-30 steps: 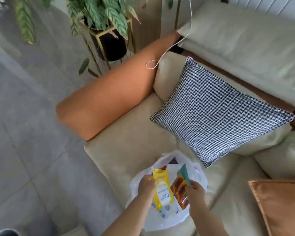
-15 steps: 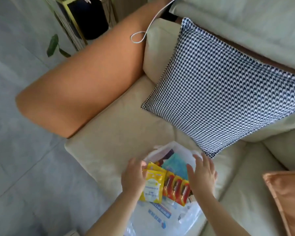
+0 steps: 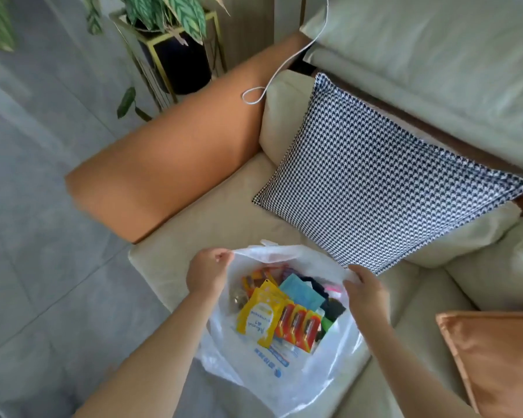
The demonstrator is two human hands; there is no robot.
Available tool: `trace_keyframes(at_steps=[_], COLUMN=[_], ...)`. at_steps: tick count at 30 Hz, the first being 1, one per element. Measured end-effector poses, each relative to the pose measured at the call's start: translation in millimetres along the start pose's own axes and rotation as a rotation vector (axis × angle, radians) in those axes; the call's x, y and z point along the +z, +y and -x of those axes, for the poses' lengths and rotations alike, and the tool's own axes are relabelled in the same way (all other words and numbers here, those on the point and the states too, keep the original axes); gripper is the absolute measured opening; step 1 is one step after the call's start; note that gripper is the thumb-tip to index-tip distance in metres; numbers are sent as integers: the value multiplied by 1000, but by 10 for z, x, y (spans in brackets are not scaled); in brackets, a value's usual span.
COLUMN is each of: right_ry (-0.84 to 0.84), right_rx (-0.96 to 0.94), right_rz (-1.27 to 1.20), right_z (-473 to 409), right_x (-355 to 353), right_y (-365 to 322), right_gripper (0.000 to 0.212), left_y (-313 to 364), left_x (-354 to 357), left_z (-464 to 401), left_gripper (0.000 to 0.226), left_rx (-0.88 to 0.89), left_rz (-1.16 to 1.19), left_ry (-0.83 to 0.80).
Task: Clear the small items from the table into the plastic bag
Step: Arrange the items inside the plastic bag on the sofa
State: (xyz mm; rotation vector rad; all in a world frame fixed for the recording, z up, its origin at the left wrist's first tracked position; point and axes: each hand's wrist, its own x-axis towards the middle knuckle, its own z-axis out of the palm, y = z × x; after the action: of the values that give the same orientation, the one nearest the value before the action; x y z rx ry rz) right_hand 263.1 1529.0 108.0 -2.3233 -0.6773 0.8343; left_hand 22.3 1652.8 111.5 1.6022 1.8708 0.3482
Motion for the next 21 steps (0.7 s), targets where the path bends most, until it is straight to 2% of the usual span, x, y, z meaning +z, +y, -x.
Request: trace_keyframes(at_steps=[3, 7, 13, 18, 21], right_ry=[36, -95, -238, -370, -418], right_rx=[-49, -151, -304, -462, -512], right_rz=[50, 147, 372, 657, 683], right_z=[26, 160, 399, 759, 1070], right_x=[-200, -224, -285, -333, -271], right_y=[3, 163, 262, 107, -19], right_gripper=[41, 49, 61, 51, 47], left_y=[124, 35, -155, -204, -287], left_x=[-91, 54, -5, -325, -480], left_z=[46, 276, 799, 1376, 1755], left_gripper=[28, 26, 39, 44, 43], left_rx=[42, 62, -93, -127, -162], left_rz=[1, -59, 118, 34, 35], left_ry=[35, -24, 35, 35, -28])
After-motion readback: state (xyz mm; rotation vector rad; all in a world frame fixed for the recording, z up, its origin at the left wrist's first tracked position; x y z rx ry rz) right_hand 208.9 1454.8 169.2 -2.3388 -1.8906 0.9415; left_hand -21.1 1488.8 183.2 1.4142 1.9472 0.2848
